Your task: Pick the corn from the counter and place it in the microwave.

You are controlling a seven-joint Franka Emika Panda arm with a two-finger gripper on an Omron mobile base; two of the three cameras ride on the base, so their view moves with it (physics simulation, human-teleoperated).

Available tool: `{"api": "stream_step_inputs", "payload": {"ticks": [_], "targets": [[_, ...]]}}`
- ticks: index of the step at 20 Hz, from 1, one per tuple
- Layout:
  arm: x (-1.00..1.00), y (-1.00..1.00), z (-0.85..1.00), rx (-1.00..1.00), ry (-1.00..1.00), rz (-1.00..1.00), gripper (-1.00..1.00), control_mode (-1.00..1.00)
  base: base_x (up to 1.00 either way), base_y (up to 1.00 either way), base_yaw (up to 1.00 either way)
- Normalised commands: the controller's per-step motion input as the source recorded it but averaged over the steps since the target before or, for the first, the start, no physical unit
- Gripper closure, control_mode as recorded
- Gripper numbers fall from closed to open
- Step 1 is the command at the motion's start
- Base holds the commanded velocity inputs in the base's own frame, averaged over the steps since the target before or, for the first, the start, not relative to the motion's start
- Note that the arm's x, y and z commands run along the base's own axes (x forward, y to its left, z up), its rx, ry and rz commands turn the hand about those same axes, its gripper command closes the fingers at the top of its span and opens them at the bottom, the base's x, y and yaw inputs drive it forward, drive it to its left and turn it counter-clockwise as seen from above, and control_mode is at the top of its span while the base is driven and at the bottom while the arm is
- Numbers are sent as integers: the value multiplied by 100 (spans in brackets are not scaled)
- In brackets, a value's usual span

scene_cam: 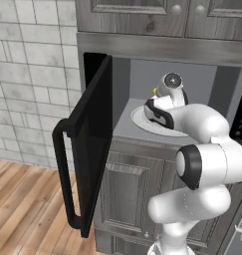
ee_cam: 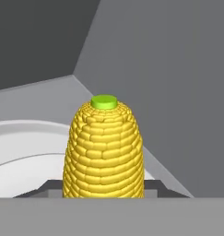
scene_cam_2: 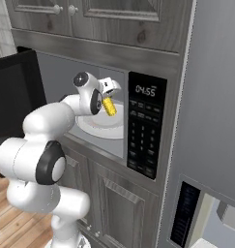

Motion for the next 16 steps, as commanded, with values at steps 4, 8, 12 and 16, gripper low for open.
{"api": "stream_step_inputs", "payload": {"ticks": [4,8,12,16], "targets": [[0,0,-53,0,0,0,100,-100,0,0,0],[0,0,-45,0,0,0,-100,-100,0,0,0],[-10,-1,-27,0,0,0,-100,-100,0,0,0],[-27,0,-21,0,0,0,-100,-100,0,0,0]]}}
